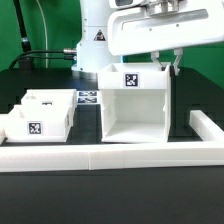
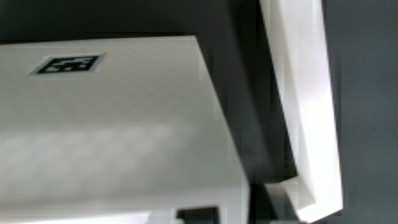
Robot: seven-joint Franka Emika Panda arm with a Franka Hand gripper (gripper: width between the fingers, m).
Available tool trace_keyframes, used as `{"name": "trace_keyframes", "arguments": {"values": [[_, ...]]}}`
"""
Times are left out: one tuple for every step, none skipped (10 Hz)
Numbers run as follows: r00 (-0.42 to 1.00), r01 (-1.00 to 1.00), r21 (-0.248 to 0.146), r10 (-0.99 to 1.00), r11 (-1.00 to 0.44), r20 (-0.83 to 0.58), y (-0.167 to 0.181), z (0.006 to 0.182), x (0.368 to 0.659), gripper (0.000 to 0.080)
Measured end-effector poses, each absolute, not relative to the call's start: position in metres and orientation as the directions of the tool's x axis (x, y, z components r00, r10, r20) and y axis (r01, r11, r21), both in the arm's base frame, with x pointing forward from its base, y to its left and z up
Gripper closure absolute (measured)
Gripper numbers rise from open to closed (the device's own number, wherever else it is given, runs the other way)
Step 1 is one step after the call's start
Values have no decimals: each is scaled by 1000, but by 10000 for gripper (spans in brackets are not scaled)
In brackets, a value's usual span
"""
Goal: Assemble drawer
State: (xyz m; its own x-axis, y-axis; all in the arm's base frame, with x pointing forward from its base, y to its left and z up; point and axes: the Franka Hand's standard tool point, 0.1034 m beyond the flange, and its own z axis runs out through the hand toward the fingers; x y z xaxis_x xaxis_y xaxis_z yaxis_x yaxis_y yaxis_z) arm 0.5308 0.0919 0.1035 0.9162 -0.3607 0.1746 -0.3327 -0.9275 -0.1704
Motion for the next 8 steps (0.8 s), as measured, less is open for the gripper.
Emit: {"name": "trace_keyframes", "arguments": {"values": [[893, -388, -187, -418, -903, 167, 93, 105, 532, 758], [853, -469, -206, -501, -859, 148, 94, 105, 532, 758], [785, -574, -225, -607, -787, 121, 95, 106, 532, 757], [729, -643, -239, -677, -727, 101, 96, 106, 535, 757], [673, -698, -256, -735, -669, 83, 94, 108, 539, 755], [642, -725, -266, -763, -635, 71, 95, 110, 540, 755], [606, -753, -279, -793, -597, 60, 96, 111, 541, 755], [580, -772, -286, -813, -568, 49, 97, 112, 541, 755]]}}
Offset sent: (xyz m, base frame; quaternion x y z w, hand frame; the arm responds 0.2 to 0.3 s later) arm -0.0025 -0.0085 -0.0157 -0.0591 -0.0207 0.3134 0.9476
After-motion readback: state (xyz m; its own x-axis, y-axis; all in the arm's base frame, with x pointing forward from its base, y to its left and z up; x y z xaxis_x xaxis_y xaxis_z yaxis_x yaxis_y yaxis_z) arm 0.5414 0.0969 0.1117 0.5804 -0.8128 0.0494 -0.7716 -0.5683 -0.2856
